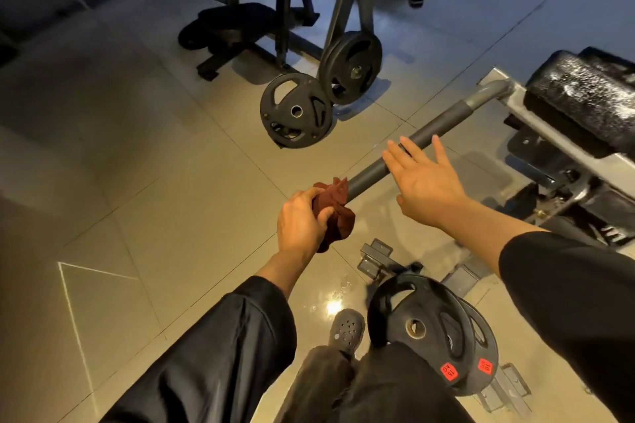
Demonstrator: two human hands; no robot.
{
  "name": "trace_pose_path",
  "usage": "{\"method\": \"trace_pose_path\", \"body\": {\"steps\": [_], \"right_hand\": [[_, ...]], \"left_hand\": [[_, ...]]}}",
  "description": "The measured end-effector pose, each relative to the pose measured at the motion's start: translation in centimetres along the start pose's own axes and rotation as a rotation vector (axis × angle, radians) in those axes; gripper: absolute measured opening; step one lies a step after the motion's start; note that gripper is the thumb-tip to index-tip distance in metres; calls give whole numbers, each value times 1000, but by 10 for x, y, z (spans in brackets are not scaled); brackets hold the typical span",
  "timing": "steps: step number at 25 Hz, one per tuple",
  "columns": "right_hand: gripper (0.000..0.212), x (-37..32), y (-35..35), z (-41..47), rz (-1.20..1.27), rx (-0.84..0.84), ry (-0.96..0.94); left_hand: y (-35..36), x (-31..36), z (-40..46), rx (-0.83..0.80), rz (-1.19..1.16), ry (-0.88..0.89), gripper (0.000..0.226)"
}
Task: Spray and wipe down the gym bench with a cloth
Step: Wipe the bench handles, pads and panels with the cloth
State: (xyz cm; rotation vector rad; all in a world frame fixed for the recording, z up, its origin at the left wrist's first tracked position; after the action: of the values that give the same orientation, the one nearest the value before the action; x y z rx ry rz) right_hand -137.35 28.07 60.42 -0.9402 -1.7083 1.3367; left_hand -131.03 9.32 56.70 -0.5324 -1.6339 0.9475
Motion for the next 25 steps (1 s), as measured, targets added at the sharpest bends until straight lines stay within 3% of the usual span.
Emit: {"method": "trace_pose_path", "body": {"steps": [5, 10, 12, 15, 19, 25], "right_hand": [[76, -2, -3, 1, -8, -1, -33], [74, 16, -4, -13, 73, -17, -87], [72, 20, -11, -19, 293, 21, -58], [72, 39, -32, -21, 827, 224, 57], [79, 82, -45, -29, 1186, 433, 190], [53, 111, -19, -32, 1142, 518, 409]], "left_hand": [[7, 73, 7, 34, 24, 234, 37], [5, 49, 8, -3, 42, 178, 33], [-4, 62, 17, 17, 38, 142, 32], [-8, 131, 32, 68, -178, 291, 28], [9, 206, 39, -61, -291, 506, 24], [45, 210, 43, -354, -414, 591, 25]]}}
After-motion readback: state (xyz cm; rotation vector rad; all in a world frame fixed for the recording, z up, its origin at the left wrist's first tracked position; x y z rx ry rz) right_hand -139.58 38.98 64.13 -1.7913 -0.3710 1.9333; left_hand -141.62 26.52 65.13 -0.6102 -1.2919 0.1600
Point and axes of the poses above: each hand's wrist, its own z-axis towards the middle knuckle, its own y-axis out of the palm, x = y × z, the point moved 8 cm from there along z, towards the middle knuckle, and after that the axes turned 2 degrees about y, right-handed, at the moved point
